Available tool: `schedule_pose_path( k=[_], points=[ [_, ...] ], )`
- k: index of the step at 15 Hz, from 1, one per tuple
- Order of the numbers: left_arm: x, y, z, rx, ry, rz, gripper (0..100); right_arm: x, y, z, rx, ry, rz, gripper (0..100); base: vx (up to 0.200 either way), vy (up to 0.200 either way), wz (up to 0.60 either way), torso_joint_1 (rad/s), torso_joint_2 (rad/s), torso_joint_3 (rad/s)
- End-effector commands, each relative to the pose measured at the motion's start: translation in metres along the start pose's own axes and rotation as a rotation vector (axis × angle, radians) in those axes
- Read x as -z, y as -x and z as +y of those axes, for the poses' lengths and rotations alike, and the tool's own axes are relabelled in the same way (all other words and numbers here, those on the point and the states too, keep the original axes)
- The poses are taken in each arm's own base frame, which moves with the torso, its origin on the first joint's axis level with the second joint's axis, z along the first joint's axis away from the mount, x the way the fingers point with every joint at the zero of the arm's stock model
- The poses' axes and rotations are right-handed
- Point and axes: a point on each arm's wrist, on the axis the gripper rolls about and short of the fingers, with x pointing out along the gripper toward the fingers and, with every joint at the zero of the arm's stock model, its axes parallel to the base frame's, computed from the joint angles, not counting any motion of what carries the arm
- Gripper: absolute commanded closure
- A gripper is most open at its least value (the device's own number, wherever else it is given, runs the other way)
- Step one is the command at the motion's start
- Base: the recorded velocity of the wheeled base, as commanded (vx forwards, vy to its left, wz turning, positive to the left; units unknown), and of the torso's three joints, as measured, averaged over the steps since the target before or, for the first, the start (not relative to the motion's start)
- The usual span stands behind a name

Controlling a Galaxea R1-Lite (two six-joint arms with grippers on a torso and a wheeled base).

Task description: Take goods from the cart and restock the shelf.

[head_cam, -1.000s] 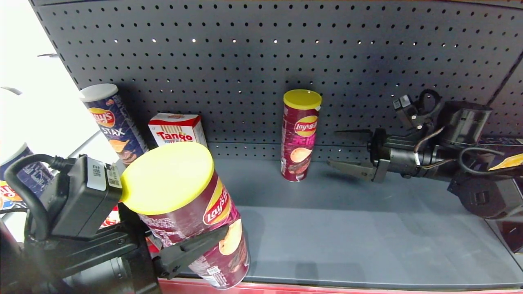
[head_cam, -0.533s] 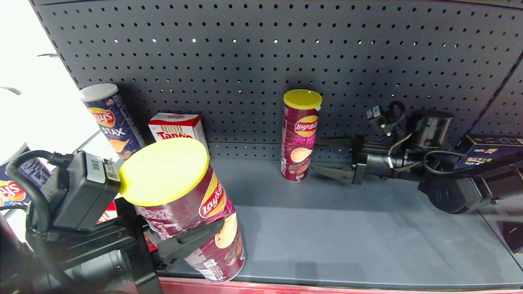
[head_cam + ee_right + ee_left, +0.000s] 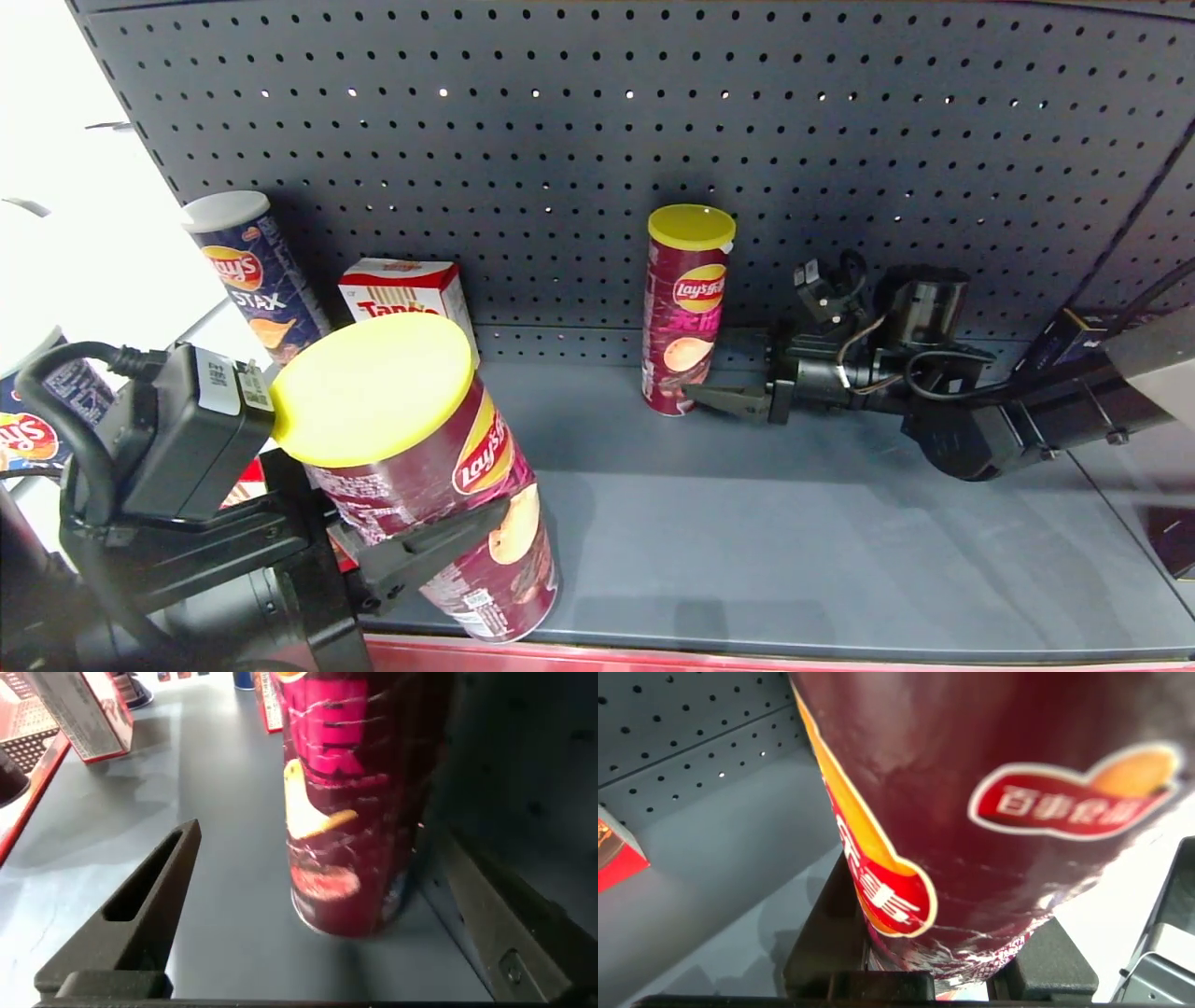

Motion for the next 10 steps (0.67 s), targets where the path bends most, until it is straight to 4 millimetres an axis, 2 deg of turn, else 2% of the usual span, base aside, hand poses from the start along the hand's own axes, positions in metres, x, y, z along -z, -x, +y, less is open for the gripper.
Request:
schedule_pose_path(
  k=[1, 2, 4, 10],
  points=[
    [0.0, 0.0, 0.001, -0.006, 0.001, 0.002, 100, 0.007, -0.01, -0.001, -0.017, -0.006, 0.002, 0, 0.0, 0.0, 0.0, 0.0, 0.0, 0.0],
    [0.0, 0.0, 0.001, -0.006, 0.001, 0.002, 100, 0.007, -0.01, -0.001, -0.017, -0.006, 0.002, 0, 0.0, 0.0, 0.0, 0.0, 0.0, 0.0],
    [0.001, 0.001, 0.003, -0.018, 0.001, 0.004, 100, 0.012, -0.024, -0.003, -0.038, -0.003, -0.004, 0, 0.0, 0.0, 0.0, 0.0, 0.0, 0.0],
    [0.001, 0.001, 0.003, -0.018, 0.001, 0.003, 100, 0.019, -0.046, -0.004, -0.043, 0.002, -0.01, 0, 0.0, 0.0, 0.0, 0.0, 0.0, 0.0]
  ],
)
